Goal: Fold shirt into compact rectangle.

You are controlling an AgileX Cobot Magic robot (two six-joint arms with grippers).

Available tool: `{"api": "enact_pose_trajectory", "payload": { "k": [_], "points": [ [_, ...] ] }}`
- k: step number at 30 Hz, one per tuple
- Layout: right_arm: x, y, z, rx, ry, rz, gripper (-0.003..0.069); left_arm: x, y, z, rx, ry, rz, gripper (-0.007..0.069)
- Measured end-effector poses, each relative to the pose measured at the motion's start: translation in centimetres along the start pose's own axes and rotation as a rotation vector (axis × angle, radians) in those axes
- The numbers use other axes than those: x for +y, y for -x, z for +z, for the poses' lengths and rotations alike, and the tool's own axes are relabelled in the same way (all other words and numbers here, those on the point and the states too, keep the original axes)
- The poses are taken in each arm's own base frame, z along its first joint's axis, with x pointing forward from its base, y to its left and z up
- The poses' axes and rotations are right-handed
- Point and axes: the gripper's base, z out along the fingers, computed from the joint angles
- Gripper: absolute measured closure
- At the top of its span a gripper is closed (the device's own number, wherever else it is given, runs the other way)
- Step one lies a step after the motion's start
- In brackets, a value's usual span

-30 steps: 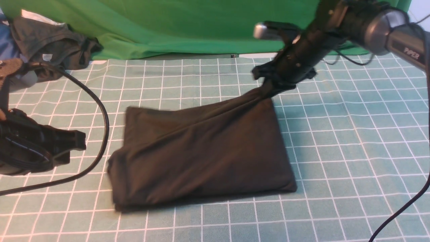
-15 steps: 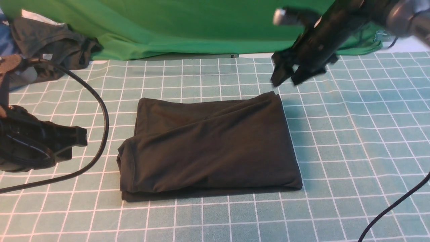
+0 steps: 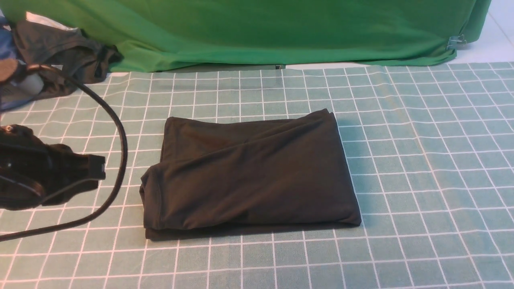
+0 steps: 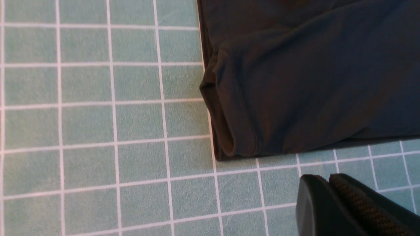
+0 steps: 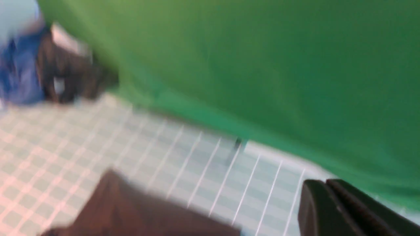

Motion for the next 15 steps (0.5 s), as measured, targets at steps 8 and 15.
{"api": "enact_pose_trajectory", "payload": {
  "k": [8,15],
  "points": [
    [2.2,-6.5,-11.0,-0.376,-0.198,-0.08,0.0643,-0.1,-0.4,-1.9,-0.082,-0.008,0.018,0.0613],
    [2.8,-18.8,-13.5,-0.633,-0.285,-0.065,0.0643,-0.2,-0.3,-2.6,-0.151,-0.017,0.022,0.0613]
  ]
}}
